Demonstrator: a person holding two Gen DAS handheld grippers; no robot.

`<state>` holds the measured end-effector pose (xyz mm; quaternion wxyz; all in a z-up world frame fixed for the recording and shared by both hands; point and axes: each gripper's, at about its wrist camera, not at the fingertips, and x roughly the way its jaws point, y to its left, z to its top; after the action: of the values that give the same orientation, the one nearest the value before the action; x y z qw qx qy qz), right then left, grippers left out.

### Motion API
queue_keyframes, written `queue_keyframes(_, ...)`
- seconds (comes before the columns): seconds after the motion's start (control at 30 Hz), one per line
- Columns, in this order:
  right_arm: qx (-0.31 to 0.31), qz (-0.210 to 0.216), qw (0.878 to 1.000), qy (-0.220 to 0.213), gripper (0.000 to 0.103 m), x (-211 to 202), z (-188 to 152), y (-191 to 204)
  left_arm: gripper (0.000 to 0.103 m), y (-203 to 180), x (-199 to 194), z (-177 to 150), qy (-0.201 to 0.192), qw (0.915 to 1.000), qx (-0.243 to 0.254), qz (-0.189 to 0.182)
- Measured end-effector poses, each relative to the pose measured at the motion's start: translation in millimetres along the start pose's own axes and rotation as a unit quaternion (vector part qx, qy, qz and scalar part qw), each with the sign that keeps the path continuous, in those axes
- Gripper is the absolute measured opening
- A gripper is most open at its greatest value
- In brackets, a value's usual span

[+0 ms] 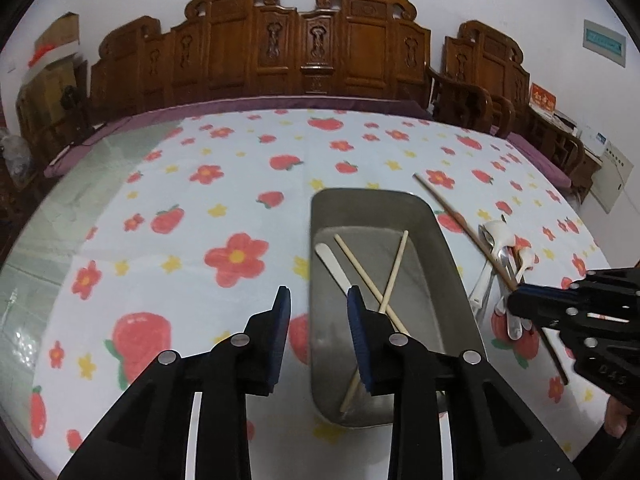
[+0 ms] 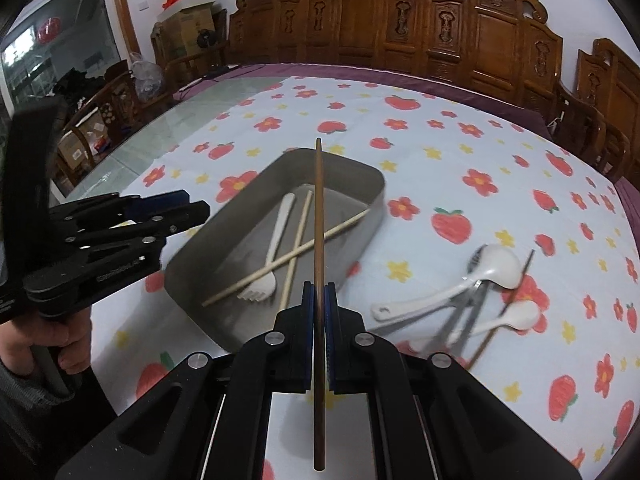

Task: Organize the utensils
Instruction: 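Lower the dark brown chopstick into the metal tray and open the right gripper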

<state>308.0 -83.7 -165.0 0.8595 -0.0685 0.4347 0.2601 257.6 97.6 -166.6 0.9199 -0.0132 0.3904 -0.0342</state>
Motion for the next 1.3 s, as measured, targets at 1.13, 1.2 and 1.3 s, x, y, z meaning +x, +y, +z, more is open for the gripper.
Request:
queue_keyframes(1.13,0.081,0.028,0.996,0.008,0.008,67,26,17,0.078,36,-21,2,-0.026,0.9993,-0.023,0.017)
queue_keyframes(1.2,0.076,0.030,0.997,0.002,0.008,62,27,16,0.078,33,-25,3,-0.029,0.9993,-0.019,0.015)
queue_keyframes(1.3,0.064,0.027,0.997,-0.015,0.008,46,28,12,0.078,26,-32,4,-0.032,0.9994,-0.012,0.011)
